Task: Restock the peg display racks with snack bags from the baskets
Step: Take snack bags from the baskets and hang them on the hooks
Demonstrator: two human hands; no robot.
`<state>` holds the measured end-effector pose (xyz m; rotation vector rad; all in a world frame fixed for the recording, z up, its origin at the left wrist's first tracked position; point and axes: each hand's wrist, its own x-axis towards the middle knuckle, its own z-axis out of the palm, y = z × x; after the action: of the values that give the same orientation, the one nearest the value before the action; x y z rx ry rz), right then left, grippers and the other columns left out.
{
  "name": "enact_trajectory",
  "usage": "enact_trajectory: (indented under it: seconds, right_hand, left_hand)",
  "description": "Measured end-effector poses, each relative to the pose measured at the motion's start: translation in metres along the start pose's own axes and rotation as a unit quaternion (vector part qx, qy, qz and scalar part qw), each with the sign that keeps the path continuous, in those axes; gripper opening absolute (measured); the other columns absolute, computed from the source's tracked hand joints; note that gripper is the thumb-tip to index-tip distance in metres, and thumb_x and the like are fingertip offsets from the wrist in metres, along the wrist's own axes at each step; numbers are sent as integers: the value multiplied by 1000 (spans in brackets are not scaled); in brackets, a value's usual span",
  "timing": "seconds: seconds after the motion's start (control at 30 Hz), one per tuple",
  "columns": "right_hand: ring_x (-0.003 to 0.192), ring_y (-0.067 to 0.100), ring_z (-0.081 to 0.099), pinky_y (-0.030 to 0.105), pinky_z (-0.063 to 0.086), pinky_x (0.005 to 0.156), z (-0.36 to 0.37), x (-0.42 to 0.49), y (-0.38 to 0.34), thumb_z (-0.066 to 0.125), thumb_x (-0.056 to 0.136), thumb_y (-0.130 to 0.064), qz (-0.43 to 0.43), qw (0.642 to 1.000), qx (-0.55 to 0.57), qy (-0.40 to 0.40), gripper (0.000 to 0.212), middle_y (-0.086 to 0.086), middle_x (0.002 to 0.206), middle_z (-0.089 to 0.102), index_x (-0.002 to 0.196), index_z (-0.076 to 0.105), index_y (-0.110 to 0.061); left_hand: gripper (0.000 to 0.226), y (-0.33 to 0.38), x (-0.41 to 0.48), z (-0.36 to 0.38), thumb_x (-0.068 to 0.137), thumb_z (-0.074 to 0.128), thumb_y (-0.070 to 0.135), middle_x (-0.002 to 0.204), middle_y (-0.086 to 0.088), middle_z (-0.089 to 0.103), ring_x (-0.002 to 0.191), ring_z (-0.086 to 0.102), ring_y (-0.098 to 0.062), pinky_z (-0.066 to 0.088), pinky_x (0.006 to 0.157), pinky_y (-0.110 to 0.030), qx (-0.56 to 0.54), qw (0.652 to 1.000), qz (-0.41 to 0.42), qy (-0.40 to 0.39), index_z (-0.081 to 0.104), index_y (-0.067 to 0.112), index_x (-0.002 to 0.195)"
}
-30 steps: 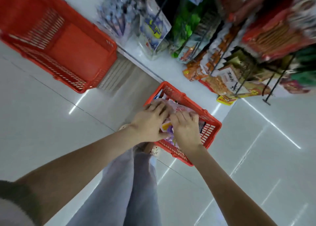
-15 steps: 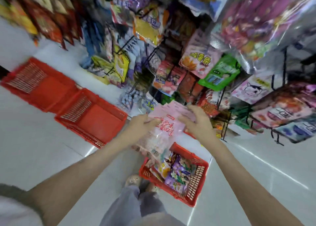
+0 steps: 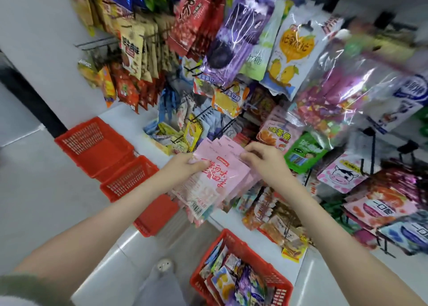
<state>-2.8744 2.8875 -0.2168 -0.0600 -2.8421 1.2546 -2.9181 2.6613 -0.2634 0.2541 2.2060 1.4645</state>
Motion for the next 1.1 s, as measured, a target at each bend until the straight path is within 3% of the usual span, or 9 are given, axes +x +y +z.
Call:
enact_trajectory:
  seconds: [0.17, 0.23, 0.3, 0.43, 0.5, 0.67, 0.77, 0.97, 1.1]
  right_hand:
    - [62, -2, 54, 9, 37, 58, 7, 30, -42, 65, 89, -16, -19, 999, 2, 29, 19, -8, 70, 64, 72, 63, -23]
    - [65, 5, 56, 15, 41, 62, 12, 49, -61, 67, 88, -19, -12, 999, 10, 43, 17, -4, 71, 66, 72, 65, -21]
    - [67, 15, 56, 24, 43, 66, 18, 71, -83, 69, 86, -21, -14, 998, 14, 61, 14, 6, 75, 67, 77, 68, -11]
    - [59, 1, 49, 12, 36, 60, 34, 118, -129, 69, 85, -16, -41, 992, 10, 116, 12, -1, 67, 62, 75, 67, -10]
    - [60, -4, 52, 11, 37, 62, 44, 142, -146, 68, 85, -17, -42, 990, 3, 137, 10, -10, 64, 61, 76, 69, -14]
    - [73, 13, 56, 19, 40, 68, 76, 185, -165, 65, 88, -17, -16, 986, 34, 163, 12, 3, 77, 68, 82, 70, -9]
    - [67, 5, 49, 13, 36, 62, 83, 195, -173, 62, 91, -16, -19, 984, 37, 172, 13, -1, 72, 64, 78, 65, -17]
    - [63, 2, 47, 14, 36, 62, 71, 203, -200, 65, 88, -15, -63, 985, -2, 161, 12, 4, 73, 65, 77, 65, -19]
    - [63, -2, 50, 12, 37, 62, 55, 208, -229, 66, 88, -18, -107, 973, -1, 204, 13, -8, 69, 63, 75, 65, -19]
  left_hand:
    - [53, 11, 21, -46, 73, 70, 61, 105, -3, 71, 104, 63, -9, 47, 97, -36, 6, 998, 51, 32, 71, 14, 100]
    - [36, 18, 33, -69, 81, 71, 48, 63, 12, 61, 64, 57, 6, 46, 68, -22, 7, 996, 80, 32, 57, 19, 65]
    - [44, 25, 48, -96, 86, 69, 34, 47, 13, 35, 44, 37, -1, 31, 54, -22, 10, 993, 111, 39, 37, 22, 58]
    - [9, 37, 72, -160, 90, 65, 20, 49, 21, 54, 53, 53, 8, 38, 55, -8, 2, 984, 169, 48, 63, 24, 83]
    - [18, 38, 83, -191, 89, 65, 13, 58, 24, 62, 62, 58, 11, 41, 62, -5, -26, 979, 189, 77, 64, 31, 88]
    - [11, 27, 101, -251, 84, 72, 21, 78, -6, 70, 79, 62, -8, 51, 77, -28, -100, 966, 203, 125, 72, 22, 95]
    - [16, 16, 99, -281, 88, 64, 4, 79, 17, 73, 78, 66, 3, 49, 70, -12, -129, 967, 179, 128, 68, 17, 96]
    - [21, 26, 102, -311, 74, 73, 17, 69, 16, 71, 67, 66, 3, 52, 65, -16, -123, 972, 176, 98, 76, 37, 70]
    - [14, 71, 98, -311, 86, 62, 1, 56, 16, 66, 50, 59, 6, 43, 50, -10, -121, 967, 217, 61, 66, 15, 86]
